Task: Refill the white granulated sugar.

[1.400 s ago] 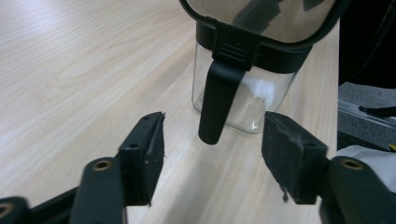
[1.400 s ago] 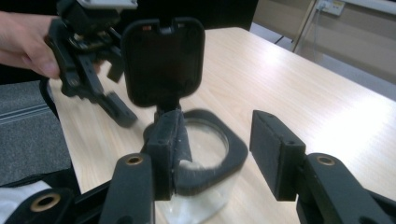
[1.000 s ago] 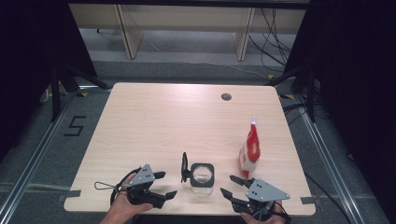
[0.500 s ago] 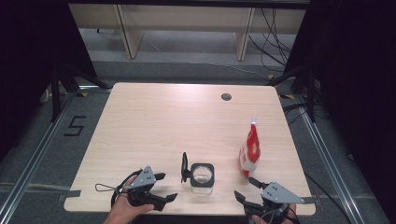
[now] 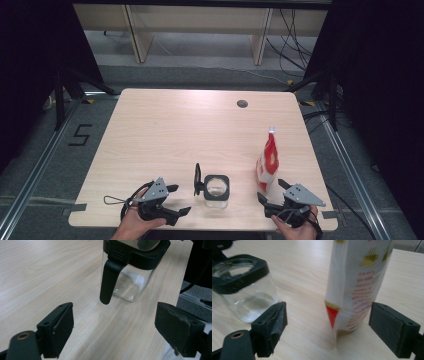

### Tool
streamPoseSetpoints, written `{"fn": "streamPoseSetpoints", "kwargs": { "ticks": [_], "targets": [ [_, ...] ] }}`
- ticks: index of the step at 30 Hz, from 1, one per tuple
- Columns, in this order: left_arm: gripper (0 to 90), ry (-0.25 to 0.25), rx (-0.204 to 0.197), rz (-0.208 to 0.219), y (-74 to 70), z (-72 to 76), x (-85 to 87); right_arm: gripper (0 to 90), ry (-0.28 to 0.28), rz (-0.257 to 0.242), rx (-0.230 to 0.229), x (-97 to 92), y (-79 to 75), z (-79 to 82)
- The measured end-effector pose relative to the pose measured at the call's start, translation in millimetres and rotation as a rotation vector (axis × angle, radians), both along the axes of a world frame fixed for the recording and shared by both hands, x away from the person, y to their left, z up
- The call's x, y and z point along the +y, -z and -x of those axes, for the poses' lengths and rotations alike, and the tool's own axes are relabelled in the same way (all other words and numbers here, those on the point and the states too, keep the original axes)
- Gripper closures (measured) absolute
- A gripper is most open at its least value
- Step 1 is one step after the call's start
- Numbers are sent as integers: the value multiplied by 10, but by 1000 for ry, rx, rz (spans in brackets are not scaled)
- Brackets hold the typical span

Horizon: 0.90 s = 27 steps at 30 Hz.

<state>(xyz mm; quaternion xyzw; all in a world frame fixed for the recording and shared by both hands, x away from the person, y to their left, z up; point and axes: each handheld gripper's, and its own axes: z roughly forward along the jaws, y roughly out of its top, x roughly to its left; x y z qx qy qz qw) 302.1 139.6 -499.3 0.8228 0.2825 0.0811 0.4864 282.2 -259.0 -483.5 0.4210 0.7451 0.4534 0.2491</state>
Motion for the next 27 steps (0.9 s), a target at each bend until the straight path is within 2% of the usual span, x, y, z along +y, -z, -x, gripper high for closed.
{"fn": "streamPoseSetpoints", "kwargs": {
  "ticks": [2, 4, 5, 6, 7, 8, 10, 11, 12, 13, 14, 16, 17, 18, 20, 23, 27],
  "targets": [
    [155, 2, 4, -6, 5, 0, 0, 162, 10, -15, 8, 16, 15, -30],
    [157, -3, 0, -2, 11, 6, 0, 160, 43, 21, 6, 25, 13, -58],
    [157, -3, 0, -2, 11, 6, 0, 160, 60, 29, -22, 28, 20, -92],
    [157, 5, -3, -10, 7, 2, 12, 160, 60, 29, -22, 28, 20, -92],
    [158, 4, 6, 0, -1, -2, 18, 159, 91, 29, -38, 39, 22, -151],
    [159, 2, -6, 3, -3, -6, 20, 158, 109, 30, -47, 45, 25, -184],
    [160, -6, 4, 5, -8, -3, 19, 158, 115, 20, -51, 51, 34, -222],
    [162, -1, -3, -4, -10, -13, 21, 158, 120, 12, -58, 78, 53, -290],
    [162, -1, -3, -4, -10, -13, 21, 158, 120, 12, -58, 78, 53, -290],
    [162, 5, -13, -4, -5, -24, 17, 137, 115, 24, -67, 124, 77, -346],
    [163, -11, 5, 4, 0, -9, 9, 140, 121, 35, -69, 139, 81, -365],
    [166, -5, 8, 2, -1, -9, 12, 146, 128, 30, -69, 151, 81, -380],
    [167, -12, 4, -9, -6, -2, 17, 164, 150, 25, -99, 157, 79, -405],
    [170, -8, 0, -1, -3, -9, 17, 164, 156, 35, -117, 159, 78, -424],
    [171, 7, -15, -9, -5, -24, 25, 169, 166, 23, -126, 168, 79, -450],
    [173, 0, -9, -3, -5, -15, 23, 193, 159, 9, -138, 182, 92, -469],
    [175, 8, -3, 0, -5, -11, 22, 250, 169, 23, -169, 154, 95, -486]
  ]
}}
